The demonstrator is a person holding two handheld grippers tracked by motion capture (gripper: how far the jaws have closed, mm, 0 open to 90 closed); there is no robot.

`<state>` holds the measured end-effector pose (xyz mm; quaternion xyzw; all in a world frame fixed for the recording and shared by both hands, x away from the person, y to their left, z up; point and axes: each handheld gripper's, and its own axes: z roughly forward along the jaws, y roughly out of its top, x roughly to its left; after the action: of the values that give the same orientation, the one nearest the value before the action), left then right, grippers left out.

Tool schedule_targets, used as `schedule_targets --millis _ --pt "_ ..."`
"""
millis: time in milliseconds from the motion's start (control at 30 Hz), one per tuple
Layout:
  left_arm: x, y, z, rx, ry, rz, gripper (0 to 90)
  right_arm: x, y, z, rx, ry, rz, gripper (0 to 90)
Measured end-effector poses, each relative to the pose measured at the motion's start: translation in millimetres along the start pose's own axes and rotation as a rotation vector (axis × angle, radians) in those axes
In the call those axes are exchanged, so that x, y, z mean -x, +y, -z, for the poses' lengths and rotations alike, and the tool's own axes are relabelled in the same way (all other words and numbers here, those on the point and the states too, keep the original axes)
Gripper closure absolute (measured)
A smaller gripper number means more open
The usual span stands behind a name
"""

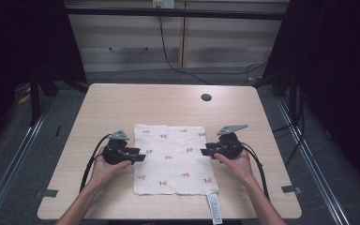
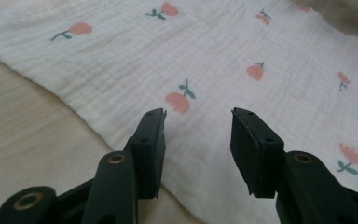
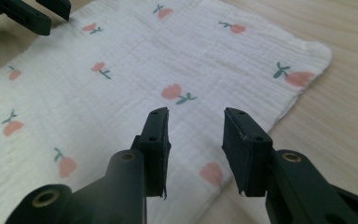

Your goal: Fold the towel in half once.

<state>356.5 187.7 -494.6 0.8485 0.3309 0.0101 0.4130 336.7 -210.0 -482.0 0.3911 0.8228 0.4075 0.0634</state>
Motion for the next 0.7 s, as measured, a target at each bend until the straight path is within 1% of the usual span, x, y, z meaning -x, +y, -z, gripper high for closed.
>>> schedule_targets --millis 33,67,100,133,167,200,233,267,300,333,367,467,500,533,600,633,667,700 --pt "0.7 0.2 -1.2 0.006 0.009 -0.007 54.0 0.9 -0.7 -3.9 -0.005 0.004 0.002 64.8" --pt "2.3 0.6 -2.7 0.012 0.035 -0.028 53.3 1.4 -3.0 -10.2 -0.015 0.005 0.009 68.1" --pt "2.9 1.4 -5.1 0.015 0.039 -0.043 53.3 1.4 -3.0 -10.2 -0.015 0.005 0.009 68.1" --pt "2.9 1.9 -8.0 0.014 0.031 -0.046 55.4 0.6 -5.0 -15.6 -0.034 0.004 0.01 68.3" --pt "3.2 1.9 -10.5 0.005 0.03 -0.053 56.2 -0.3 -5.9 -16.8 -0.053 -0.012 0.018 68.6" --pt "3.5 1.4 -12.8 -0.008 0.039 -0.066 56.2 -0.3 -5.9 -16.8 -0.053 -0.012 0.018 68.6" --pt "4.0 0.5 -14.5 -0.009 0.043 -0.073 56.9 -0.7 -7.0 -17.9 -0.055 -0.006 0.014 69.5" --pt "3.8 0.5 -14.4 -0.01 0.042 -0.075 57.3 -0.9 -8.1 -18.9 -0.057 0.0 0.018 69.6" --pt "3.5 0.6 -14.3 -0.009 0.044 -0.068 57.9 -1.8 -8.8 -19.3 -0.067 -0.008 0.018 69.8" --pt "3.1 0.2 -14.7 -0.003 0.046 -0.066 58.4 -1.6 -10.1 -19.1 -0.06 -0.008 0.016 69.7" --pt "1.9 -0.2 -15.7 0.009 0.045 -0.074 58.4 -2.0 -10.6 -18.5 -0.061 -0.009 0.022 69.6" --pt "0.0 -0.4 -17.0 0.023 0.039 -0.074 58.5 -5.1 -14.5 -14.3 -0.067 -0.012 0.015 69.7" --pt "-0.1 -0.4 -17.1 0.022 0.04 -0.084 58.6 -5.3 -16.0 -13.0 -0.065 -0.006 0.015 70.5" --pt "-0.1 -0.4 -17.1 0.022 0.04 -0.084 58.6 -5.4 -17.0 -10.9 -0.075 -0.012 0.018 70.9" --pt "-0.3 -1.0 -16.9 0.025 0.04 -0.081 58.7 -5.6 -18.7 -8.4 -0.08 -0.006 0.009 71.6" --pt "0.3 -0.9 -16.8 0.02 0.045 -0.092 59.3 -5.2 -19.4 -7.7 -0.079 -0.01 0.017 72.2" --pt "0.3 -0.9 -16.8 0.02 0.045 -0.092 59.9 -5.9 -20.3 -7.0 -0.078 -0.009 0.008 72.2" --pt "3.2 -1.4 -16.4 0.015 0.062 -0.102 60.2 -6.4 -21.1 -6.0 -0.079 -0.008 0.014 72.3"
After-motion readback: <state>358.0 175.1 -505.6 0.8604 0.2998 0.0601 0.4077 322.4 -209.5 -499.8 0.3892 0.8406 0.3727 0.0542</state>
